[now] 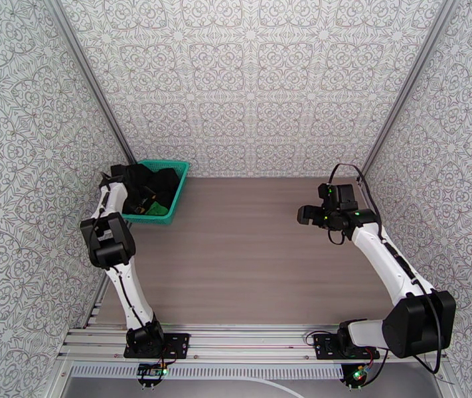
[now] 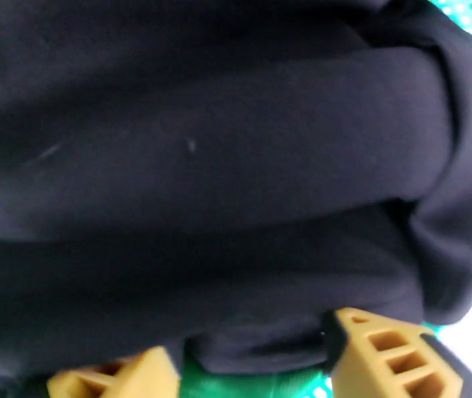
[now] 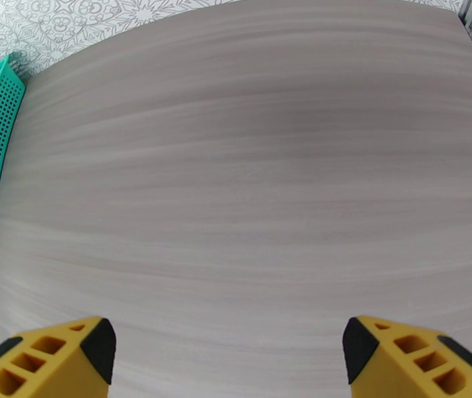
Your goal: Fold and stack the mixed laundry pile
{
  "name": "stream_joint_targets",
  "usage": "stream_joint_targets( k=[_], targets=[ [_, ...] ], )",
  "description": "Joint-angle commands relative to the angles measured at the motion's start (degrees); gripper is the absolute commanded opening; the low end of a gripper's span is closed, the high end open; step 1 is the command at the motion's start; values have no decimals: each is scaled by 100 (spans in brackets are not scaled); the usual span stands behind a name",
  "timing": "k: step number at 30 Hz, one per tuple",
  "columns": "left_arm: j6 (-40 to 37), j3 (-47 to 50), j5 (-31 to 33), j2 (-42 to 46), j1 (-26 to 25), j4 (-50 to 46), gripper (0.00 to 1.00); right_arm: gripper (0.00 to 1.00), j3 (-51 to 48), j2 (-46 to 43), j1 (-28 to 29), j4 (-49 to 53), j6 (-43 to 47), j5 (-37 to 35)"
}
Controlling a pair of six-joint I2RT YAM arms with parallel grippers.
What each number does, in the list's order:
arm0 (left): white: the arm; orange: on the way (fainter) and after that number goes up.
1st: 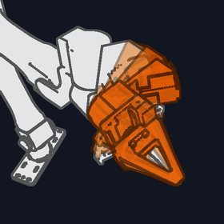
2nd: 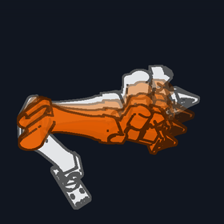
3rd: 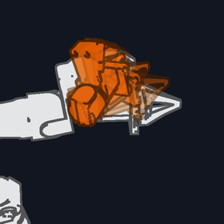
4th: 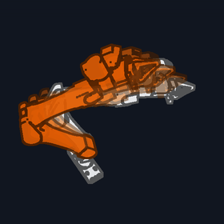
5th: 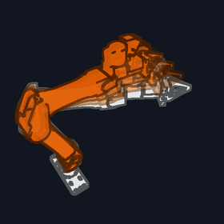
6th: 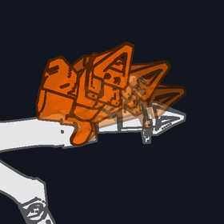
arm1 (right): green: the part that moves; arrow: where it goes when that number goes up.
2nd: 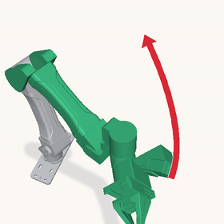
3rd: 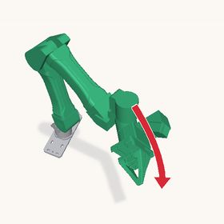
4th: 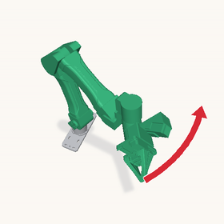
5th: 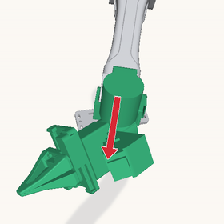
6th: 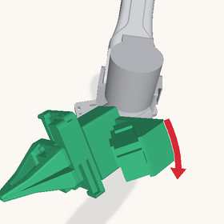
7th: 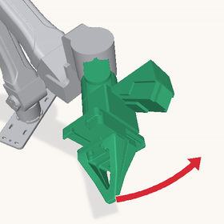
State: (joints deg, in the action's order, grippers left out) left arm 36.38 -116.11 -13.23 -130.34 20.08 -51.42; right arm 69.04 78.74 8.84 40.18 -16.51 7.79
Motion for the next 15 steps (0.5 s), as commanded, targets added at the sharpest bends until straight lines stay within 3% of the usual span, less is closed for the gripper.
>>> stream_joint_targets(
  k=[1, 4, 5, 15],
  targets=[
    [31, -148, 119, -68, -7, -152, 40, 96, 231, -43, 74, 164, 59, 21],
    [14, -170, 120, 2, -12, -93, 16, 96, 259, -43, 105, 165, 39, 6],
    [7, -183, 119, 37, -8, -73, 1, 96, 269, -34, 117, 172, 42, 1],
    [-437, -203, 63, 1186, -56, 289, 0, 95, 295, -119, 223, 218, 9, 17]
  ],
)
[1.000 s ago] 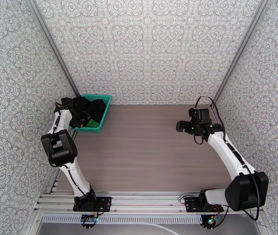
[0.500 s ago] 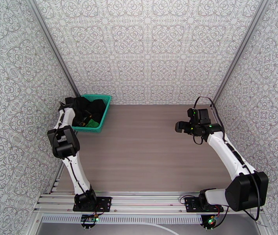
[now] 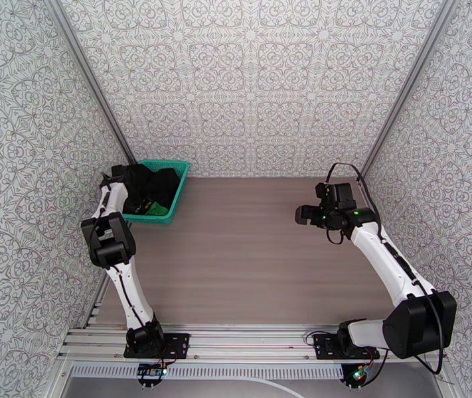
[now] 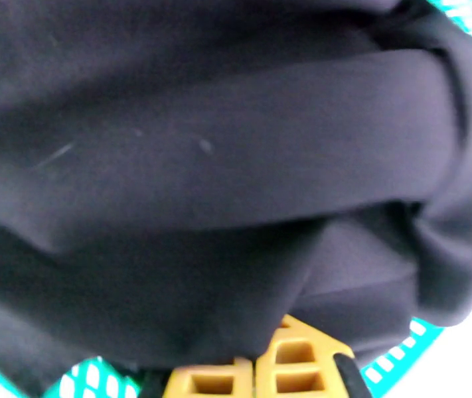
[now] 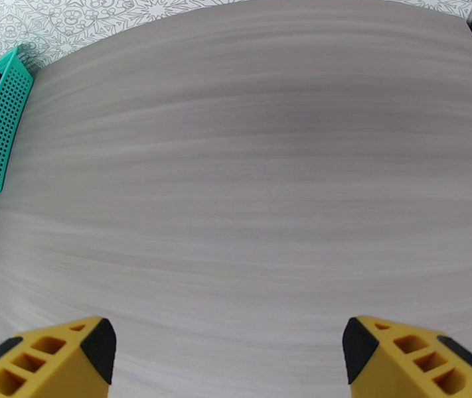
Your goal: Fold and stack the mixed laundry pile
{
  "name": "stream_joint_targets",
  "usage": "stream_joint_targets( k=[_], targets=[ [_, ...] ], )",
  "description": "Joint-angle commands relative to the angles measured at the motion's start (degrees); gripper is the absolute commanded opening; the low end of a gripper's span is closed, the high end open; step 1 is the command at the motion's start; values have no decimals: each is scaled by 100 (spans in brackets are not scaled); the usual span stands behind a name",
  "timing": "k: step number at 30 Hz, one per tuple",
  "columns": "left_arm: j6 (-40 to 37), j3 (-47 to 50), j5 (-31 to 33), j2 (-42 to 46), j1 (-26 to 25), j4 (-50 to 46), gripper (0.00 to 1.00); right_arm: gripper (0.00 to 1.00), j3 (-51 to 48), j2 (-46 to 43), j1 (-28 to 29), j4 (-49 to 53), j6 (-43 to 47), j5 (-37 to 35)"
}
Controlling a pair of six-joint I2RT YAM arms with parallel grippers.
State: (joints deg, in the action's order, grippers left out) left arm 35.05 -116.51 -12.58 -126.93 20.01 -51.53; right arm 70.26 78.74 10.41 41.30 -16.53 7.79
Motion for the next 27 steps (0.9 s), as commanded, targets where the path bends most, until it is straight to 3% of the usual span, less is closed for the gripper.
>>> stream_joint_targets(
  k=[1, 9, 19, 22, 24, 27],
  targets=[
    [-390, -175, -37, 1001, -64, 361, 0, 95, 172, -145, 61, 94, 14, 44],
    [-1082, -868, -837, 2155, -315, 344, 0, 95, -1, -374, 90, -154, -139, 334],
    [-1134, -2153, -1502, 2919, -1432, -667, 0, 96, -249, -685, 92, -464, -180, 744],
    [-1066, -2254, -1489, 3077, -1815, -788, 0, 98, -453, -916, 88, -753, -17, 1216],
    [-1026, -2358, -1410, 3148, -2111, -912, 0, 99, -653, -1155, 161, -1014, 309, 2005],
    [-961, -2397, -1147, 3259, -2555, -982, 0, 99, -815, -1498, 674, -1250, 888, 2761]
  ],
)
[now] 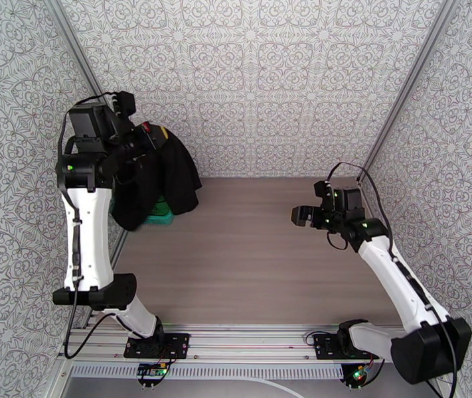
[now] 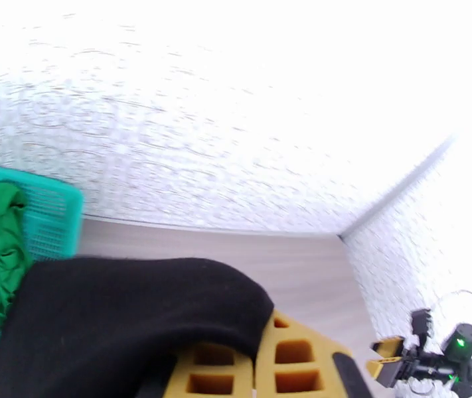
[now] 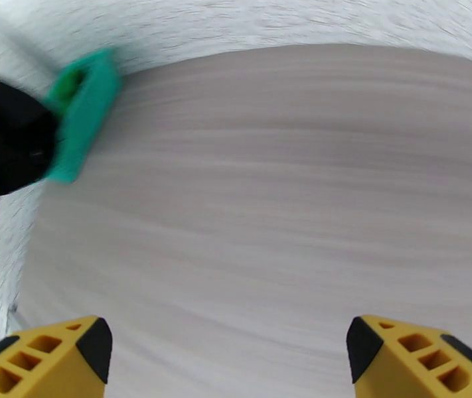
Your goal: Fold and stack the mixed laundry pile
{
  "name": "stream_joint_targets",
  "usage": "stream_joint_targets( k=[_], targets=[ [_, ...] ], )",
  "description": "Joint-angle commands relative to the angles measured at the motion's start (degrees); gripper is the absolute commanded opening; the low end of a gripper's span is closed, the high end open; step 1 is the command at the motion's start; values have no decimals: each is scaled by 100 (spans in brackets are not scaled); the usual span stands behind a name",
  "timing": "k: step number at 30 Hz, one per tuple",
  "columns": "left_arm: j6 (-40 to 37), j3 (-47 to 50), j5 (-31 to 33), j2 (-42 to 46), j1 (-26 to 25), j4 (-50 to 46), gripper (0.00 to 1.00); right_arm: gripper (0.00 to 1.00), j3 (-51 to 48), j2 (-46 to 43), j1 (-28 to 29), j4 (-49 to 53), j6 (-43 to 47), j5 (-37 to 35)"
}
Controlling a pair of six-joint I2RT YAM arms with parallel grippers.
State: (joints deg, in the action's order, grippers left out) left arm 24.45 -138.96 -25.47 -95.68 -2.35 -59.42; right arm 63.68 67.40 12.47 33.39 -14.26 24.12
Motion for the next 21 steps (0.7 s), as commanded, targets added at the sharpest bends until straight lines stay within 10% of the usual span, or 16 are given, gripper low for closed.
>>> stream_joint_targets(
  k=[1, 9, 15, 21],
  targets=[
    [144, -155, 231, 160, -441, -191, 0, 99, -171, -436, 742, -474, 830, 1143],
    [339, -107, 822, 300, -1236, -219, 0, 99, -709, 33, 2351, -2435, 89, 1091],
    [397, -28, 860, 366, -1542, -219, 0, 99, -1634, 362, 2497, -4900, -1129, 687],
    [410, -27, 920, 401, -1785, -208, 0, 99, -1556, 660, 2497, -5227, -1296, 747]
  ],
)
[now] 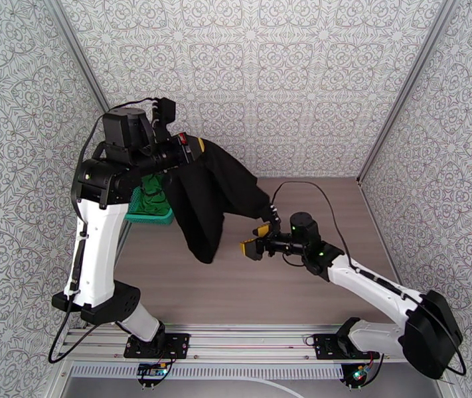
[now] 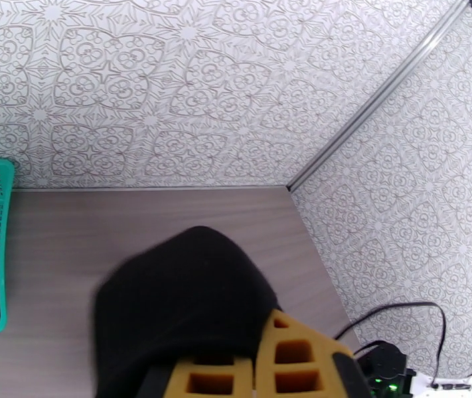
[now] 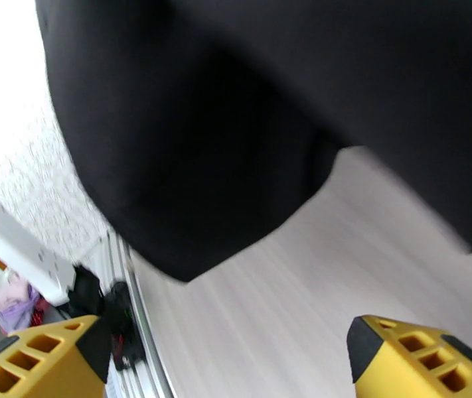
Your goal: Fold and stack the mixed laundry pile
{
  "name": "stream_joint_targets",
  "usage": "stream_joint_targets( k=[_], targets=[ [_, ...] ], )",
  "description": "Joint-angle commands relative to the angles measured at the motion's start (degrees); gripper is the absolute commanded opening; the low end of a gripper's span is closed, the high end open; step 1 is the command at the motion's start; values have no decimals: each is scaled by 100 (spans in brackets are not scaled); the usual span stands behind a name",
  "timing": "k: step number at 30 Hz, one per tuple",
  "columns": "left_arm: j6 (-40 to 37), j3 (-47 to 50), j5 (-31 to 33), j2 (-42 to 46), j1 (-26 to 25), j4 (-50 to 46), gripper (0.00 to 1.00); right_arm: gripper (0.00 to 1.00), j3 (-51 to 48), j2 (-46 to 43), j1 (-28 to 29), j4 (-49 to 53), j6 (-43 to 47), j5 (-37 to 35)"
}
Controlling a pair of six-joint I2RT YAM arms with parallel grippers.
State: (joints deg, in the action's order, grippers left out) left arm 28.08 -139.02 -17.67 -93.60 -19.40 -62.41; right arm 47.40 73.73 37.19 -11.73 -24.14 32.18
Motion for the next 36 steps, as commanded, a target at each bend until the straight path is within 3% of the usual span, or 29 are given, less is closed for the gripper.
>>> stream_joint_targets(
  k=[1, 7, 11, 17, 21, 26, 30, 36],
  targets=[
    [49, -27, 141, 189, -101, 89, 0, 99, 57, 18, 25, -730, -327, -71],
    [76, -28, 95, 180, -186, 150, 0, 99, 260, 203, 25, -752, -532, 163],
    [93, -58, 123, 187, -195, 179, 0, 99, 588, 757, 20, -1034, -1216, 544],
    [75, -100, 155, 201, -194, 127, 0, 99, 491, 1628, 16, -3441, -3079, 1158],
    [34, -82, 167, 244, -196, 48, 0, 99, 485, 1829, 7, -4384, -3637, 1185],
    [-69, 161, 207, 417, -196, -43, 0, 99, 504, 1492, -60, -4038, -3402, 1061],
    [-142, 613, 194, 668, -193, -18, 0, 97, 544, 942, -124, -3149, -2780, 833],
    [-244, 1224, 120, 1035, -213, -16, 0, 80, 813, 378, -194, -2151, -2262, 503]
  ],
)
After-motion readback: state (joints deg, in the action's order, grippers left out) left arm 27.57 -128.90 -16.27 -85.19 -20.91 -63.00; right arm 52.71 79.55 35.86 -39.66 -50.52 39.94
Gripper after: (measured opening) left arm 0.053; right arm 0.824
